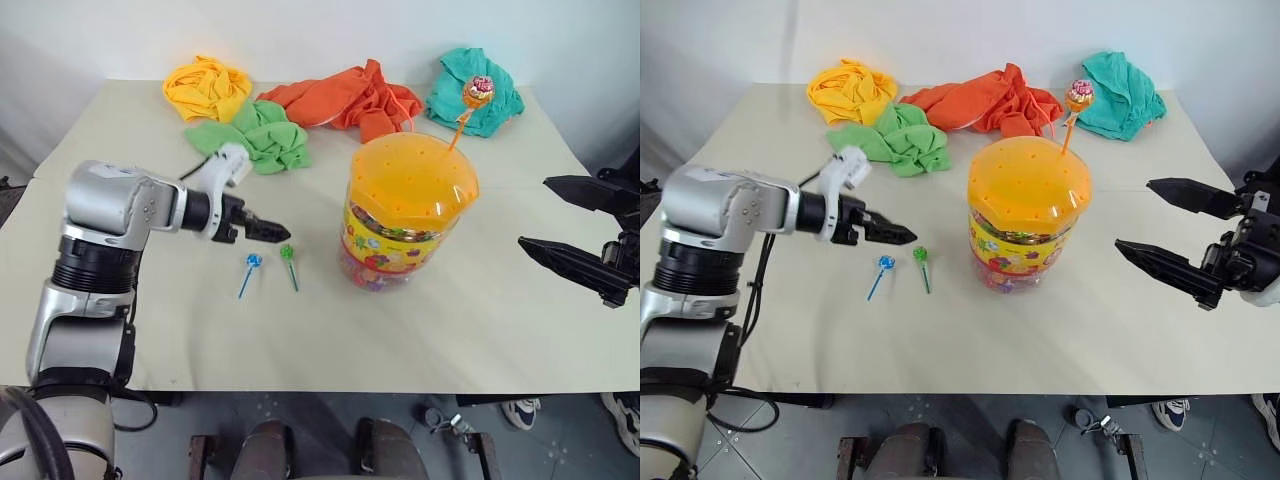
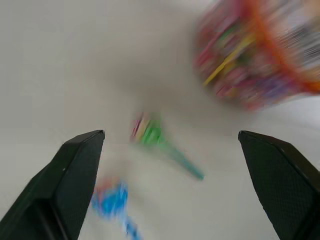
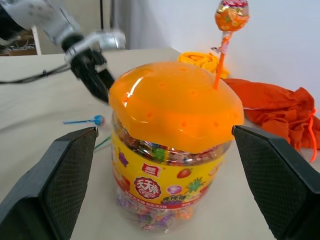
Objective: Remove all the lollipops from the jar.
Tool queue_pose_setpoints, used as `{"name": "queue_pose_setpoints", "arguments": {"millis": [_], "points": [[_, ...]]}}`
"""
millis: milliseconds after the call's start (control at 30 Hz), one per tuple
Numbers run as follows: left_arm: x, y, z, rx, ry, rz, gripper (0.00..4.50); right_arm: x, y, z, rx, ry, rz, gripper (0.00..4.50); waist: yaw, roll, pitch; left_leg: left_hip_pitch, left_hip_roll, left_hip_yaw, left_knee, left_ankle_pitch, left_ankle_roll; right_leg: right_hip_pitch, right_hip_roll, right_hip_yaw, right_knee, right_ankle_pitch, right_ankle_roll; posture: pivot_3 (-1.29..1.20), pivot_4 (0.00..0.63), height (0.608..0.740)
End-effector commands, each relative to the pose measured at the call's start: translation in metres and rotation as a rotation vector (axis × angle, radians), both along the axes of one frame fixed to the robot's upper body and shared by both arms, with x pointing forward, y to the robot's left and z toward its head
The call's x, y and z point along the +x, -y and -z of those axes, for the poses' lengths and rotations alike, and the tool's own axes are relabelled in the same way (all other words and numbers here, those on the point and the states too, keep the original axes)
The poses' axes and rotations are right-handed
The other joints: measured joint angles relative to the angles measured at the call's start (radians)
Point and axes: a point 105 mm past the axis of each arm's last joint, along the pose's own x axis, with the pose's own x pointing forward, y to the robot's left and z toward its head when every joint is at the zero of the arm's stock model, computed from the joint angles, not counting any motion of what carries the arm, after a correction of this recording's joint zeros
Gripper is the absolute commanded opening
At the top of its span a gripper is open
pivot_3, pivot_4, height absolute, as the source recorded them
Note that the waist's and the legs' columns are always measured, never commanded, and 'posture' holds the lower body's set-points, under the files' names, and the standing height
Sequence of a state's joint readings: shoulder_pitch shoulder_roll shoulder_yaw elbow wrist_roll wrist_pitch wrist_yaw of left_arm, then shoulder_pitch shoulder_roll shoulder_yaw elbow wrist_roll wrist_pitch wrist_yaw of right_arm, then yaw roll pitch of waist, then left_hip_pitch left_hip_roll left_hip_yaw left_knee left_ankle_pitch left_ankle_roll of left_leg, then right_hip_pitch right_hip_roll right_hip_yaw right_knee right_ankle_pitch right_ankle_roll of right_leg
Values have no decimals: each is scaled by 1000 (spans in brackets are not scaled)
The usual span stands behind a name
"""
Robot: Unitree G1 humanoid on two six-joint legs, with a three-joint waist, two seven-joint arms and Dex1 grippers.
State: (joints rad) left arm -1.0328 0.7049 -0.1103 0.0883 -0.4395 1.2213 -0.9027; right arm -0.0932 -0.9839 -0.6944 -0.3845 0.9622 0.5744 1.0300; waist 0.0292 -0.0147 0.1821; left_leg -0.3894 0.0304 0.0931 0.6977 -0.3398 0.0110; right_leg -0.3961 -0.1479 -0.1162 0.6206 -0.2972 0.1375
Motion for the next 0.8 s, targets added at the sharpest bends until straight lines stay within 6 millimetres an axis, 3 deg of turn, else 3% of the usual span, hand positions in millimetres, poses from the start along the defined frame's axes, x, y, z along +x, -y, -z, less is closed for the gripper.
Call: {"name": "queue_pose_setpoints", "arguments": {"millis": [33,200,367,467,533,800], "points": [[-16,11,-50,-157,316,236,4444,4,13,-15,-33,11,111,4500,0,0,0,0,0,0,0,0,0,0,0,0,0,0,0,0,150,740],[-27,6,-70,-334,524,460,4444,16,12,-28,-53,56,157,4500,-3,0,0,1,0,1,0,0,0,0,0,0,0,0,0,0,150,740],[-39,4,-77,-468,626,640,4444,38,-5,-18,-98,-86,144,4500,-6,0,0,0,0,2,0,0,0,-1,0,0,0,0,0,0,150,740],[-41,4,-71,-455,640,703,4444,50,-22,-32,-41,-64,67,4500,-7,0,0,0,0,2,0,0,0,-1,0,0,0,0,0,0,150,740],[-42,4,-67,-450,635,732,4444,61,-30,-42,-9,-38,39,4500,-8,0,0,0,0,2,0,0,0,-1,0,0,0,0,0,0,150,740],[-42,-2,-64,-457,656,674,4444,87,-55,-47,4,-56,-78,4500,-6,0,0,-2,0,1,1,-1,1,-1,0,-1,0,0,0,0,150,740]]}}
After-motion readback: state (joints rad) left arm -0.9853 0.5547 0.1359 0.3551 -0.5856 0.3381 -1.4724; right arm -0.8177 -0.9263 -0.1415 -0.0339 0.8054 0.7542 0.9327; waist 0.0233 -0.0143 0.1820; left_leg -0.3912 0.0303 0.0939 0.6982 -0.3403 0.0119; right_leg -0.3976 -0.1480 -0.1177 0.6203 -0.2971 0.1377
